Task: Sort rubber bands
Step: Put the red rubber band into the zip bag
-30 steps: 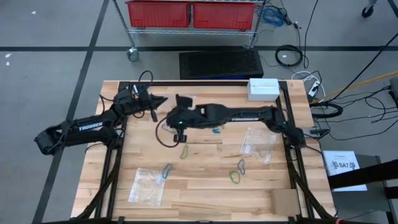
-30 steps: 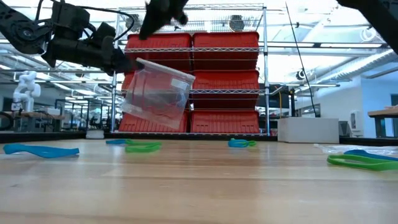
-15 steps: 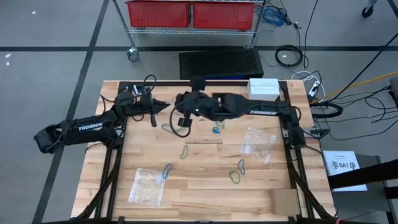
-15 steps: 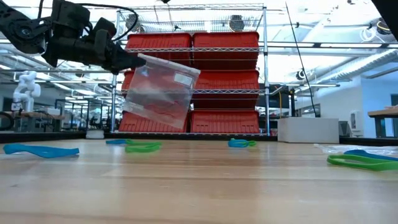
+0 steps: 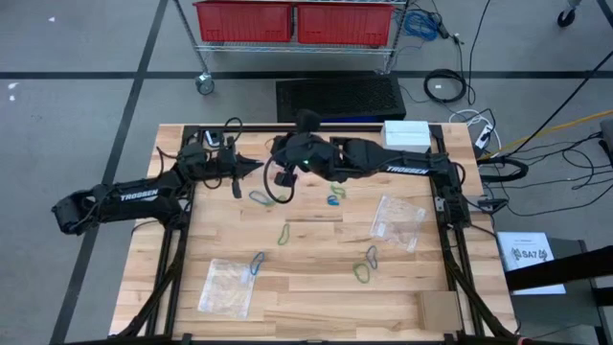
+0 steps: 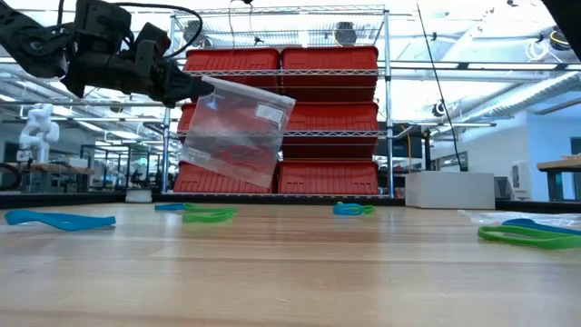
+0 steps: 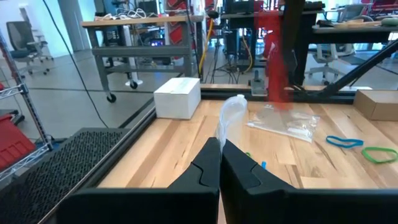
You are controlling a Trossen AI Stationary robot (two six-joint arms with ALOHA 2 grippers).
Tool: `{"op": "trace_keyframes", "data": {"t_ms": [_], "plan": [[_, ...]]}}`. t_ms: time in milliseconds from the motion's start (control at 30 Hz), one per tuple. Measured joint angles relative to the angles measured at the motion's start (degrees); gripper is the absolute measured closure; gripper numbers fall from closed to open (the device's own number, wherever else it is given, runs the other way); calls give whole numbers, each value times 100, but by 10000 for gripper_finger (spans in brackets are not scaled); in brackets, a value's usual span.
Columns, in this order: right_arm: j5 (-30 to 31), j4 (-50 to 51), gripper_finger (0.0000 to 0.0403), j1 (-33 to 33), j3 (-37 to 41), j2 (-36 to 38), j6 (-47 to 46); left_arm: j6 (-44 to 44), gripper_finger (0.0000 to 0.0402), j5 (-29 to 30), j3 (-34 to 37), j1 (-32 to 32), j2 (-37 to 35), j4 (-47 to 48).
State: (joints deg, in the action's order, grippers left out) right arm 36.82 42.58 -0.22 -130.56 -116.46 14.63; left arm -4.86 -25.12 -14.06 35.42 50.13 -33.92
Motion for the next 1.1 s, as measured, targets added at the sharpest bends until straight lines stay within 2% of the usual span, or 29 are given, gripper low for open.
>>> {"op": "trace_keyframes", "data": {"t_ms": [1100], "plan": [[242, 265, 403, -211, 0, 39, -176, -2, 401, 1, 0, 0, 0, -4]]}}
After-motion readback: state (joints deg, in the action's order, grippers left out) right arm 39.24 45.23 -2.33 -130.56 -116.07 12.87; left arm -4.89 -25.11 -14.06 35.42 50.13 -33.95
